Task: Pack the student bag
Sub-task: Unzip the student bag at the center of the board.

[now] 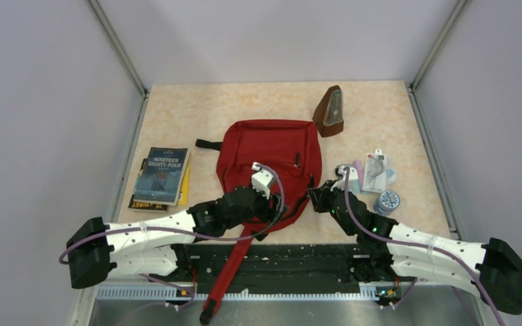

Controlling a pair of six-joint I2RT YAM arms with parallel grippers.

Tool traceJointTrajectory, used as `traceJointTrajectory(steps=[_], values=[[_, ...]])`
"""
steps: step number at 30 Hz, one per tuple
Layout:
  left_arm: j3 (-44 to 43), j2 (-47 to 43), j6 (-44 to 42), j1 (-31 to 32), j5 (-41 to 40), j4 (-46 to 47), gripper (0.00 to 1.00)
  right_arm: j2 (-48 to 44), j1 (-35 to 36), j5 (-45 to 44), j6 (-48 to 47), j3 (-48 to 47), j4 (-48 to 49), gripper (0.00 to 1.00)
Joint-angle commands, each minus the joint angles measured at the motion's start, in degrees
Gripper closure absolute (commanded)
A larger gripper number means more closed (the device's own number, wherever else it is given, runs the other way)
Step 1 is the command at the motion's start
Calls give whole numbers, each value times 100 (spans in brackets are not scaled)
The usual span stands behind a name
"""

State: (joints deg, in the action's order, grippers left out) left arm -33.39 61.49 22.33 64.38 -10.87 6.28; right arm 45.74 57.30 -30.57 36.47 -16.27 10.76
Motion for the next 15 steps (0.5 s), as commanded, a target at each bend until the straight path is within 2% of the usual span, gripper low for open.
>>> traceJointTrajectory(steps=[1, 12, 15], values=[[118, 83, 0, 82, 112, -96, 33, -49, -56, -33, -98, -328, 60, 100], [29, 812, 427, 84, -179, 737, 39, -22, -65, 57, -31, -292, 22, 100], [12, 1028, 527, 84, -139, 940, 48, -25, -67, 59, -26, -292, 22, 100]])
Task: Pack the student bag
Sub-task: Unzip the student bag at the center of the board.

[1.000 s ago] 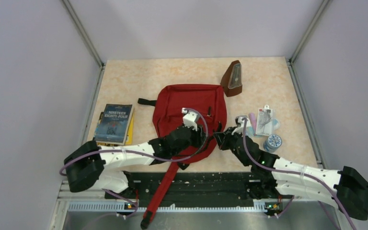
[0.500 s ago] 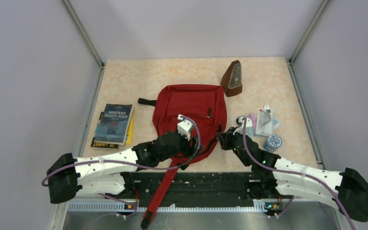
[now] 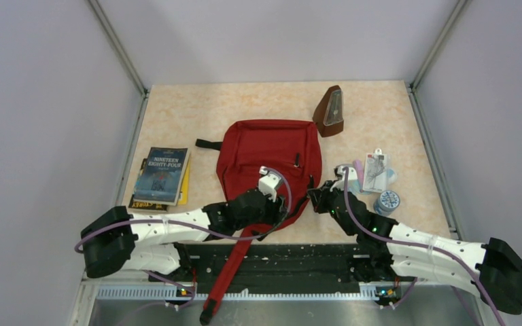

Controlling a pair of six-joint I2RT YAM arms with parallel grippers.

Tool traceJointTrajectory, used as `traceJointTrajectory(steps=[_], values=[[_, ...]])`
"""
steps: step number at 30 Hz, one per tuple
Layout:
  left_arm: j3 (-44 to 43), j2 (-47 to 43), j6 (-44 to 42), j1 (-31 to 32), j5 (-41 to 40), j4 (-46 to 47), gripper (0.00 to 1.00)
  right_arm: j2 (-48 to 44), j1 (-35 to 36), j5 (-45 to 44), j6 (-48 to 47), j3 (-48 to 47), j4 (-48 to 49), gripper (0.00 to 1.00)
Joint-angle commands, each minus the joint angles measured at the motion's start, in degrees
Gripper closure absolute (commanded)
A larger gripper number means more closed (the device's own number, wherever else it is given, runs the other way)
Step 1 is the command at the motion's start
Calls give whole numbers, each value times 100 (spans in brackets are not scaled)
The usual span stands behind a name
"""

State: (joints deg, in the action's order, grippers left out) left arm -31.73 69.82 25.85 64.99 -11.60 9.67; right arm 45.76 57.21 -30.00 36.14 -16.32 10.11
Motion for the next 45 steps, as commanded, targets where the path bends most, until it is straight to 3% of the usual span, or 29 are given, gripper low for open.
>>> traceJointTrajectory(steps=[1, 13, 19, 34, 45], values=[[-168, 266, 189, 23, 2, 666, 51, -27, -55, 1, 4, -292, 80, 100], [74, 677, 877, 22, 362, 1636, 100, 44, -60, 278, -46, -221, 266, 100], [-10, 1000, 1128, 27, 229, 2029, 100, 148, 44, 707, 93, -115, 495, 100], [-164, 1086, 1055, 14, -381, 2706, 100, 151, 670, 602, 945, 220, 390, 100], [-219, 1156, 896, -216, -257, 2891, 100, -20, 1221, 601, 681, 38, 414, 100]])
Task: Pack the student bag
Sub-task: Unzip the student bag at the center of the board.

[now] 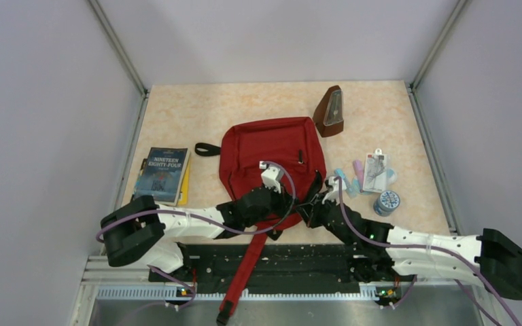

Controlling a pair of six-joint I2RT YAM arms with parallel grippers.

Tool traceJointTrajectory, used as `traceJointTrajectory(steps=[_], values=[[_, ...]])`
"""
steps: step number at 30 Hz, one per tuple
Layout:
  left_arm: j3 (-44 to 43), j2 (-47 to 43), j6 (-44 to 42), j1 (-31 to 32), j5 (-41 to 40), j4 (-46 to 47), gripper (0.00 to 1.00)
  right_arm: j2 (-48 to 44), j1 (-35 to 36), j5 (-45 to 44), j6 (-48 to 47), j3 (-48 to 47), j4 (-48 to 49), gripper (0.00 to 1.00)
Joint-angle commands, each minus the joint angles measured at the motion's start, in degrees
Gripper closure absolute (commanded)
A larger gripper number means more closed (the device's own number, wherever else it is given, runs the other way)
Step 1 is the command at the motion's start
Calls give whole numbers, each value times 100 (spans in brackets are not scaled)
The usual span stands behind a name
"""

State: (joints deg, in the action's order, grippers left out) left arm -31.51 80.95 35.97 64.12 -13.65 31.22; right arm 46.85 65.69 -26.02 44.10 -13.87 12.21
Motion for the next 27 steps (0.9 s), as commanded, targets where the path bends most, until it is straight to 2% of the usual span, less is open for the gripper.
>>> traceJointTrajectory(steps=[1, 10, 19, 25, 26, 27], values=[[-240, 44, -135, -159, -30, 743, 100, -157, 433, 170, -185, -243, 189, 100], [-288, 220, -412, -423, 589, 1055, 100, -89, 812, 143, -774, -416, 598, 100], [-398, 456, -625, -583, 1078, 1190, 100, 713, 1049, 480, -1418, -671, 1360, 100], [-382, 298, -767, -754, 1126, 1080, 100, 1029, 1178, 551, -1627, -827, 1488, 100], [-380, 246, -824, -760, 1092, 996, 96, 1010, 1182, 532, -1646, -849, 1442, 100], [-379, 166, -892, -769, 1052, 876, 86, 970, 1176, 501, -1685, -871, 1375, 90]])
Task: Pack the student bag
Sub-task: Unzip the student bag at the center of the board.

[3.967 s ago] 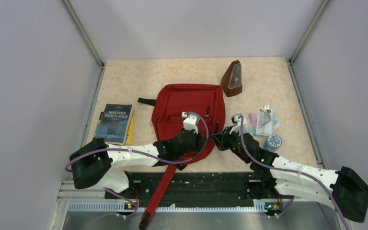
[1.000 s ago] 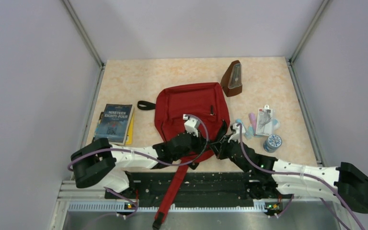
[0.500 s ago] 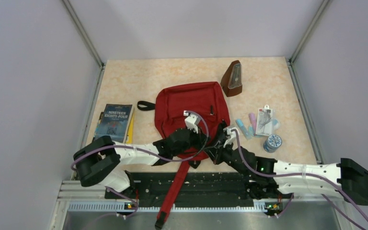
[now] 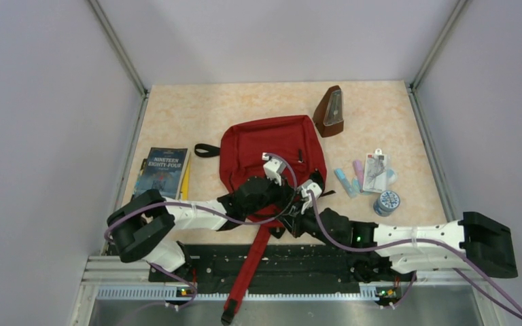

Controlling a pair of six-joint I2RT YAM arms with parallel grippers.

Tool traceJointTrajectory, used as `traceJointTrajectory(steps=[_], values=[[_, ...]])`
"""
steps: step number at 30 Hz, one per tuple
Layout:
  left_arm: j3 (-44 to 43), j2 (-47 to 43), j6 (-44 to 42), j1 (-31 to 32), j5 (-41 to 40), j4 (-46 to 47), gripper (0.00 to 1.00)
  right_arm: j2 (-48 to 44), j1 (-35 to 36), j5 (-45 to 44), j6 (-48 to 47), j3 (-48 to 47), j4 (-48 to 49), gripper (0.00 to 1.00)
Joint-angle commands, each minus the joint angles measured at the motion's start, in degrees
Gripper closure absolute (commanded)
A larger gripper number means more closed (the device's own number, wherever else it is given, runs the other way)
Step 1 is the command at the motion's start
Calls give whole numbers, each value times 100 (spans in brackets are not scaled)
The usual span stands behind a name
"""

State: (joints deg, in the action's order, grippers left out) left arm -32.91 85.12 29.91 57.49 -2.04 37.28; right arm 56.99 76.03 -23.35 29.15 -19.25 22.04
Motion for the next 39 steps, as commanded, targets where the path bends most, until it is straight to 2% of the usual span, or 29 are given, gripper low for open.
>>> traceJointTrajectory(steps=[1, 3, 5, 7, 10, 15, 19, 24, 29, 33, 39], values=[[-242, -346, -364, -111, -160, 146, 80, -96, 142, 213, -235, -365, 317, 78], [-193, -594, -506, -107, -314, -146, 56, -228, 141, 100, -322, -437, 49, 66], [-97, -908, -621, -106, -603, -442, 41, -391, 145, -86, -371, -489, -284, 55], [43, -1299, -734, -107, -877, -772, 34, -587, 132, -263, -483, -531, -649, 44], [248, -1952, -835, -107, -1378, -1399, 28, -971, 62, -645, -555, -629, -1281, 36], [515, -2975, -800, -98, -1934, -2483, 26, -1521, -675, -335, -489, -644, -1971, 27], [614, -3506, -881, -67, -1399, -3119, 25, -1495, -1817, 329, -138, -789, -2683, 20], [468, -3715, -697, 402, -1131, -3938, 26, -967, -3198, 1405, 357, -906, -3095, 15], [203, -3527, -373, 865, -723, -4423, 26, -855, -3358, 1423, 760, -715, -2866, 14], [77, -3414, -198, 1201, -769, -4531, 26, -1078, -3358, 1371, 980, -577, -2797, 15], [98, -3337, -148, 1299, -833, -4538, 27, -1417, -3358, 1279, 1021, -505, -2910, 17]])
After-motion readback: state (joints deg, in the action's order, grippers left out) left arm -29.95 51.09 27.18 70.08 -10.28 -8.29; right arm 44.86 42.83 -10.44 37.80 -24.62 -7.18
